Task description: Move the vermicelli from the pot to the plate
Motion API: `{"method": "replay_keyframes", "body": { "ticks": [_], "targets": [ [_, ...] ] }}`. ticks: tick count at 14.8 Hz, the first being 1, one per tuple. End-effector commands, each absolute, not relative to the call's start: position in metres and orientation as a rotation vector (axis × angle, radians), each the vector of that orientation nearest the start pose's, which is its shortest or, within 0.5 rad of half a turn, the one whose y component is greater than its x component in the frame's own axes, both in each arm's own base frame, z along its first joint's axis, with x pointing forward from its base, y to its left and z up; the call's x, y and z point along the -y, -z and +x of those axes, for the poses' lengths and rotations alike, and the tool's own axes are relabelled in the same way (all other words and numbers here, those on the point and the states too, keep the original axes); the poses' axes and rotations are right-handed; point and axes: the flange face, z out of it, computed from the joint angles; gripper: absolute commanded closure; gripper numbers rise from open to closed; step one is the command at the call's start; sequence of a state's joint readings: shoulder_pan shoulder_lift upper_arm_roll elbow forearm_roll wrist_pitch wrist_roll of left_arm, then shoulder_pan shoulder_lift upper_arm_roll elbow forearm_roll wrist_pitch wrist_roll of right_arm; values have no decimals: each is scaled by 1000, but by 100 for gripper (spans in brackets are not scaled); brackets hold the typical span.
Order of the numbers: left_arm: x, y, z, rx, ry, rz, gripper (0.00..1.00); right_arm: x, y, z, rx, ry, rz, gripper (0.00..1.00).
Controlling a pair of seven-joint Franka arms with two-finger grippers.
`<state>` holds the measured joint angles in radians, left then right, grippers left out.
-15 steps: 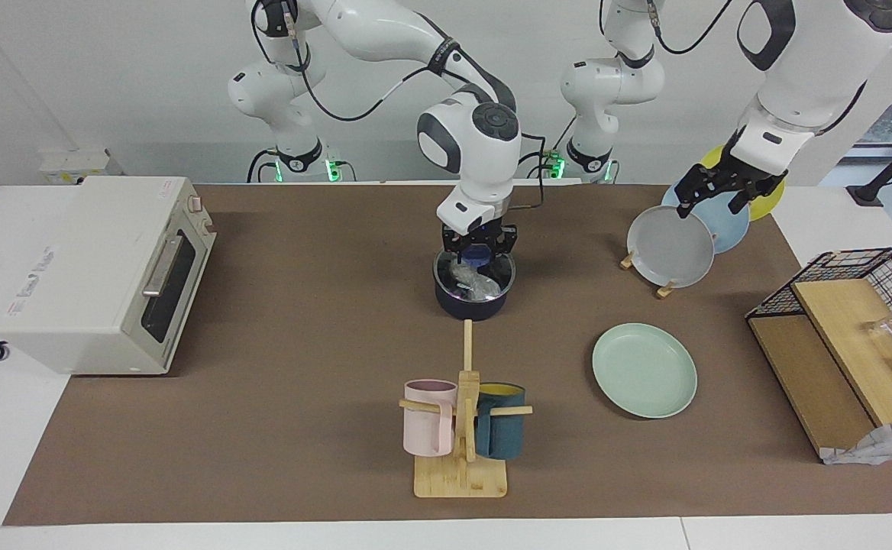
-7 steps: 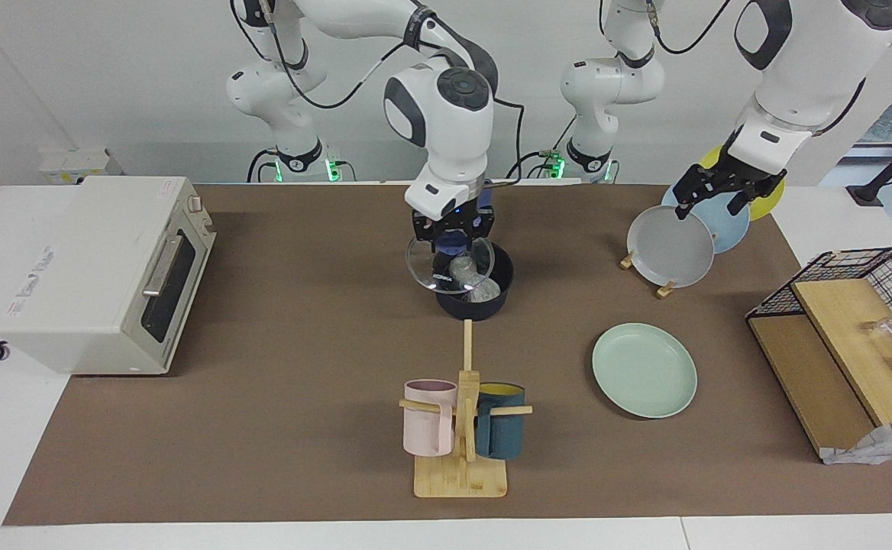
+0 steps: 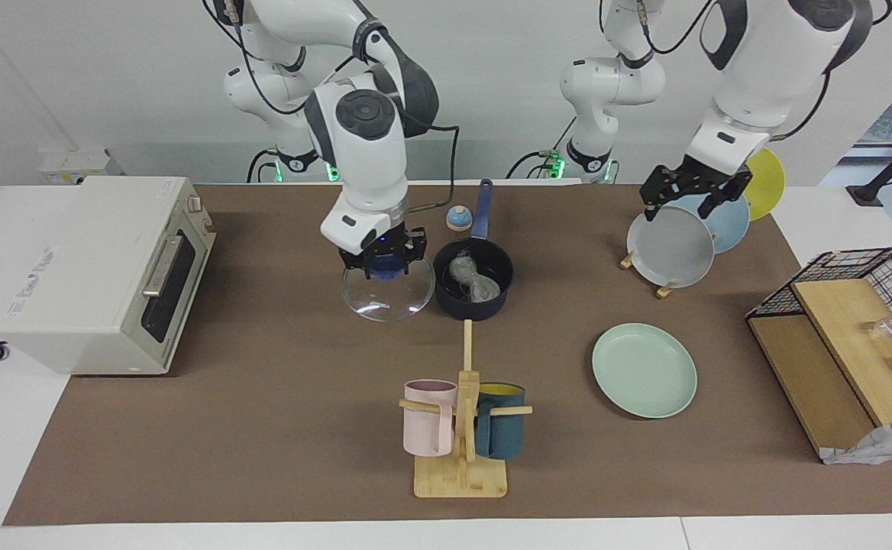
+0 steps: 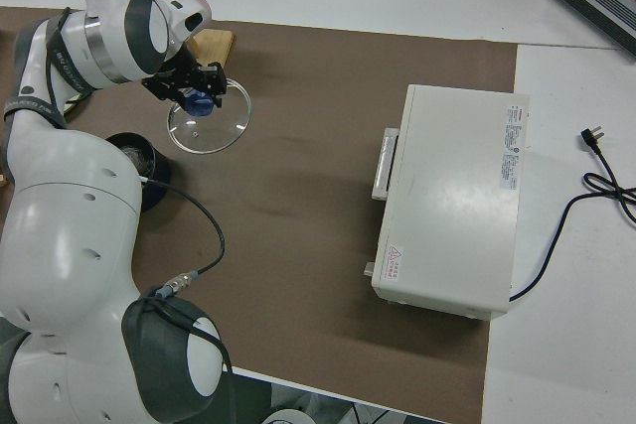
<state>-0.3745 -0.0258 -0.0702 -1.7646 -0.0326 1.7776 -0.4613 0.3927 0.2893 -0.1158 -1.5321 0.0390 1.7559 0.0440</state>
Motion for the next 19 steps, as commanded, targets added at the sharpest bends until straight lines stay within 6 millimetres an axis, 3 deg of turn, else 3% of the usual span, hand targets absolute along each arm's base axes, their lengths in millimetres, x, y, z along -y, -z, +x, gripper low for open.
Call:
{"method": "replay_keyframes", "body": {
  "ticks": [1, 3, 4, 8, 11, 16, 19],
  "targets": [
    [311, -509, 466, 79, 16, -3216, 0, -137, -482, 621, 449, -112, -3079, 44],
    [355, -457, 446, 114, 18, -3222, 0, -107, -473, 627, 481, -76, -3072, 44],
    [365, -435, 442, 94, 10, -3219, 0, -96, -467, 628, 484, -51, -3073, 44],
    [370, -406, 446, 76, -2, -3214, 0, -86, -434, 636, 475, -1, -3091, 44],
    [389, -375, 441, 0, -17, -3209, 0, -77, -405, 651, 473, 30, -3102, 44],
    [405, -330, 434, -66, -73, -3172, 0, -76, -344, 669, 473, 66, -3116, 44],
    [408, -320, 433, -75, -87, -3161, 0, -73, -337, 671, 469, 69, -3118, 44]
  ]
}}
